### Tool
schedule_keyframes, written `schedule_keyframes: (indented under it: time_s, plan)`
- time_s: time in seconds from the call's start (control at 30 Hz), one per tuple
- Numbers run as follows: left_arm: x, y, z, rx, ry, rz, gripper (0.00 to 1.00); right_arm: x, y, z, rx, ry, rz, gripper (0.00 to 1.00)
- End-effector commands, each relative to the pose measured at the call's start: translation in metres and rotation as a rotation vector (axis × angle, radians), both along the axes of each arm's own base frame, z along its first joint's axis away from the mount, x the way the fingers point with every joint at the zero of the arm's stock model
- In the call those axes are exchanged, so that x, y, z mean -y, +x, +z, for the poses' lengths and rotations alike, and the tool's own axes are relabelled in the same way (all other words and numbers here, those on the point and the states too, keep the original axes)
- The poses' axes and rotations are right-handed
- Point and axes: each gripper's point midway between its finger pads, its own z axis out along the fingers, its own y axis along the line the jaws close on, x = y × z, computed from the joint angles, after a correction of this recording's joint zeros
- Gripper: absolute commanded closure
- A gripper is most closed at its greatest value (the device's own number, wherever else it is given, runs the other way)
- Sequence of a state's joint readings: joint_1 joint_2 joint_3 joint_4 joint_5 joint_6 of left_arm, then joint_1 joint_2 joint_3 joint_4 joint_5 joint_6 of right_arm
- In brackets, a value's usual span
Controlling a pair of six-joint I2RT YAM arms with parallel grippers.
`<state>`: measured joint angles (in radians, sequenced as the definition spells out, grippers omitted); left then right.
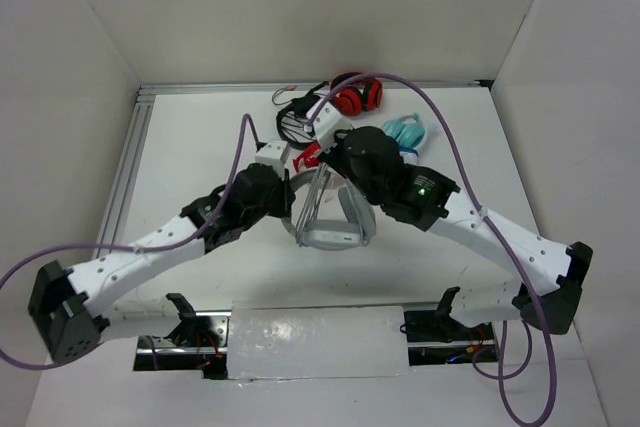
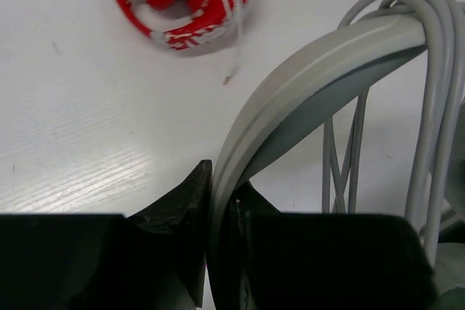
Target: Wrap the headphones
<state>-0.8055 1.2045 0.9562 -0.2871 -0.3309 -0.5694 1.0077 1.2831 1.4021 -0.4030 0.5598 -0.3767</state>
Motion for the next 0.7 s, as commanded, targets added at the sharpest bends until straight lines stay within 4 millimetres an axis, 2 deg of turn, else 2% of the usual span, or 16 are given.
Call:
schedule_keyframes:
  time_s: [0.0, 0.03, 0.07, 0.1, 0.13, 0.23, 0.3, 0.33, 0.4, 0.5, 0.6, 0.67]
  plan:
    - [0.016, -0.030, 0.018, 0.131, -0.027, -0.240, 1.00, 0.016, 0.004, 0.077, 0.213, 0.174, 0.151, 1.00]
    - [0.016, -0.040, 0.021, 0.127, -0.052, -0.275, 1.00, 0.035, 0.019, 0.067, 0.204, 0.141, 0.139, 1.00]
    - [0.014, -0.045, 0.014, 0.109, -0.051, -0.285, 1.00, 0.043, 0.014, 0.073, 0.226, 0.143, 0.188, 1.00]
    - [0.015, -0.049, 0.013, 0.110, -0.057, -0.303, 1.00, 0.034, 0.005, 0.072, 0.223, 0.157, 0.314, 1.00]
    - [0.017, -0.056, 0.013, 0.114, -0.071, -0.336, 1.00, 0.051, 0.010, 0.069, 0.217, 0.157, 0.309, 1.00]
    - [0.024, -0.068, 0.026, 0.163, -0.129, -0.400, 1.00, 0.044, -0.004, 0.051, 0.113, 0.202, 0.431, 1.00]
    - [0.030, -0.076, 0.042, 0.219, -0.169, -0.465, 1.00, 0.043, -0.002, 0.041, 0.063, 0.237, 0.434, 1.00]
    - [0.038, -0.087, 0.051, 0.249, -0.198, -0.554, 1.00, 0.039, 0.001, 0.027, 0.015, 0.243, 0.439, 1.00]
    - [0.044, -0.101, 0.067, 0.295, -0.231, -0.646, 1.00, 0.035, 0.008, 0.009, -0.055, 0.246, 0.450, 1.00]
    - [0.042, -0.108, 0.069, 0.270, -0.218, -0.654, 1.00, 0.031, 0.014, -0.004, -0.107, 0.265, 0.472, 1.00]
    - [0.044, -0.113, 0.072, 0.281, -0.213, -0.676, 1.00, 0.020, 0.015, -0.019, -0.178, 0.314, 0.553, 1.00]
    - [0.044, -0.112, 0.073, 0.284, -0.213, -0.677, 1.00, 0.016, 0.012, -0.022, -0.193, 0.330, 0.590, 0.99]
